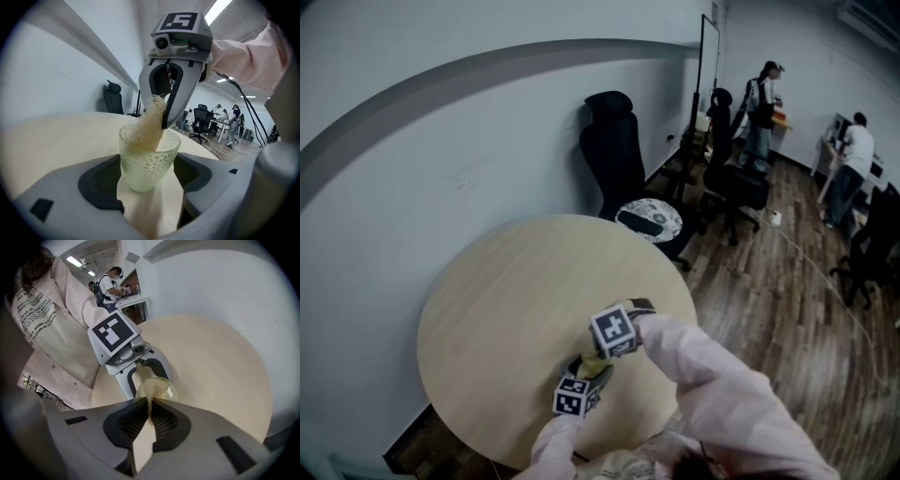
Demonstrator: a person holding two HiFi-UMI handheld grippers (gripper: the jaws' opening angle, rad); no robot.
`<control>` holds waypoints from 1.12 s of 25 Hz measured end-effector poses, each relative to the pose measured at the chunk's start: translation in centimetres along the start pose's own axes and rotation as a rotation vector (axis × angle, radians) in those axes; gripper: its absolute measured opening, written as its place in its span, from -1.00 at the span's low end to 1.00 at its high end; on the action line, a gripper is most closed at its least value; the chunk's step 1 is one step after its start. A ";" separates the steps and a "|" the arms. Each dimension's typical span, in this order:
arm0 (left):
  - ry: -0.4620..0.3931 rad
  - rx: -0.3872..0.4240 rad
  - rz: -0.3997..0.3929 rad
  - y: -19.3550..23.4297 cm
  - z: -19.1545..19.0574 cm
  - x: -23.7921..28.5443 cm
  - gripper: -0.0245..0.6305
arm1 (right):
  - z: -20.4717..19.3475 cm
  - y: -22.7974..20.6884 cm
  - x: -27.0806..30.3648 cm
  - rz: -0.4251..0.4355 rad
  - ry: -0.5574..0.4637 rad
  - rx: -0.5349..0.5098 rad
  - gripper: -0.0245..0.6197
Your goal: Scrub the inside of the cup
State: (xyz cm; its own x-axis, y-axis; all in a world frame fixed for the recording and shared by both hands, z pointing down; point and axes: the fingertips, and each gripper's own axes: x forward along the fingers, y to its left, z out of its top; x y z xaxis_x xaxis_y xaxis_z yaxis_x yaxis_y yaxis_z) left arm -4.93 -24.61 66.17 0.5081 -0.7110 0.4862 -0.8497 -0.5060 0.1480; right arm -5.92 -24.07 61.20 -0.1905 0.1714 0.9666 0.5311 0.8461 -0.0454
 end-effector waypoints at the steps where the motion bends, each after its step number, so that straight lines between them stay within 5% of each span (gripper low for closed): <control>1: 0.000 -0.001 0.000 0.0 0.0 -0.1 0.13 | -0.1 0.3 0.0 0.007 0.008 -0.001 -0.84; 9: -0.001 -0.004 0.003 0.1 -0.1 -0.1 0.13 | -0.4 -0.3 0.9 -0.005 0.022 -0.003 -0.84; 28: 0.003 -0.023 0.000 0.0 0.0 -0.1 0.13 | -0.4 0.4 1.6 0.093 0.031 0.262 -0.84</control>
State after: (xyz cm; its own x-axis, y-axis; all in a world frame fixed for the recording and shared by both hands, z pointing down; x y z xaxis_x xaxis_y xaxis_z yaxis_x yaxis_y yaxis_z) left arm -4.99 -24.56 66.19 0.5080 -0.7093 0.4886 -0.8526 -0.4947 0.1683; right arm -5.69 -23.63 62.87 -0.1237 0.2423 0.9623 0.3125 0.9299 -0.1940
